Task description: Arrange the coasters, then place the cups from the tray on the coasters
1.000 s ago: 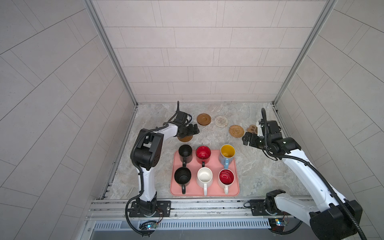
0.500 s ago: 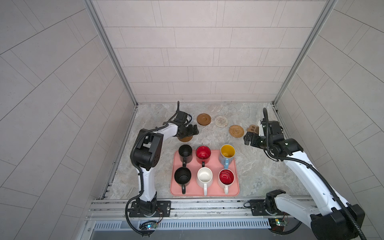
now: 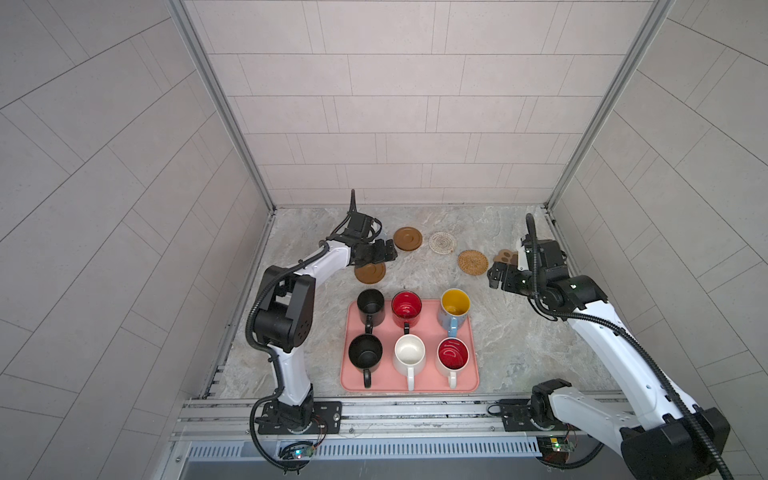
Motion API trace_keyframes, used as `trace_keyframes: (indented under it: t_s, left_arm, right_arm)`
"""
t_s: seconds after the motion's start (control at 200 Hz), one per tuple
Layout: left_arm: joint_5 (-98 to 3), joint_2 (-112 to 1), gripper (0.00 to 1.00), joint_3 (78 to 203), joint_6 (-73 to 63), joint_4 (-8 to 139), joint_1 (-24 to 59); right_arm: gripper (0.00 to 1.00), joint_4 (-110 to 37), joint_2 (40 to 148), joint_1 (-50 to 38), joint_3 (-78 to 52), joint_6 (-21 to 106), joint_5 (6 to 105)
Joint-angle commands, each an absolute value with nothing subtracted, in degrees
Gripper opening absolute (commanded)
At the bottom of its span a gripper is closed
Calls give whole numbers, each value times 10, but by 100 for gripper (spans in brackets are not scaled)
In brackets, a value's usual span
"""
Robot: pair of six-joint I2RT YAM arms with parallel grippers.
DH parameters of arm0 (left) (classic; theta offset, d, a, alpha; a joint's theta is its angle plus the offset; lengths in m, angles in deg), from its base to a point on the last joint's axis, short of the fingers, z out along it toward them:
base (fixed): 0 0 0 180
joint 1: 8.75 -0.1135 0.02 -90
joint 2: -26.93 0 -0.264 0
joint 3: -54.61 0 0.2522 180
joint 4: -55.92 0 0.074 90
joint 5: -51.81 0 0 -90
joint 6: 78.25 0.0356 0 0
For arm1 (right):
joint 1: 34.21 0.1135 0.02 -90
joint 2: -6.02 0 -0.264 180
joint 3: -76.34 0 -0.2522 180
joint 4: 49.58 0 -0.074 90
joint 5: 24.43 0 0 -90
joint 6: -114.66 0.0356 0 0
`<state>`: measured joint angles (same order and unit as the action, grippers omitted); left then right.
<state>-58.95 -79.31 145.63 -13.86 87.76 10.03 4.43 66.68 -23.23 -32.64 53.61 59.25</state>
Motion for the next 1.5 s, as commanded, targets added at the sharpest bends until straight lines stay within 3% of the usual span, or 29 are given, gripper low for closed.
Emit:
trace_keyframes:
  t_s: [0.0, 0.395, 1.036, 1.491]
  left_arm:
    - [-585, -757, 100, 1456, -122, 890, 103]
    - [-570, -675, 100, 1392, -142, 863, 103]
    - [-544, -565, 100, 1292, -172, 851, 103]
    - [-540, -551, 100, 1278, -181, 850, 103]
  right_arm:
    - [99, 42, 677, -232, -313, 529, 597]
    - [100, -22, 769, -243, -303, 505, 561]
    - [99, -30, 1154, -272, -56, 471, 419]
    - [99, -14, 1251, -274, 12, 463, 413]
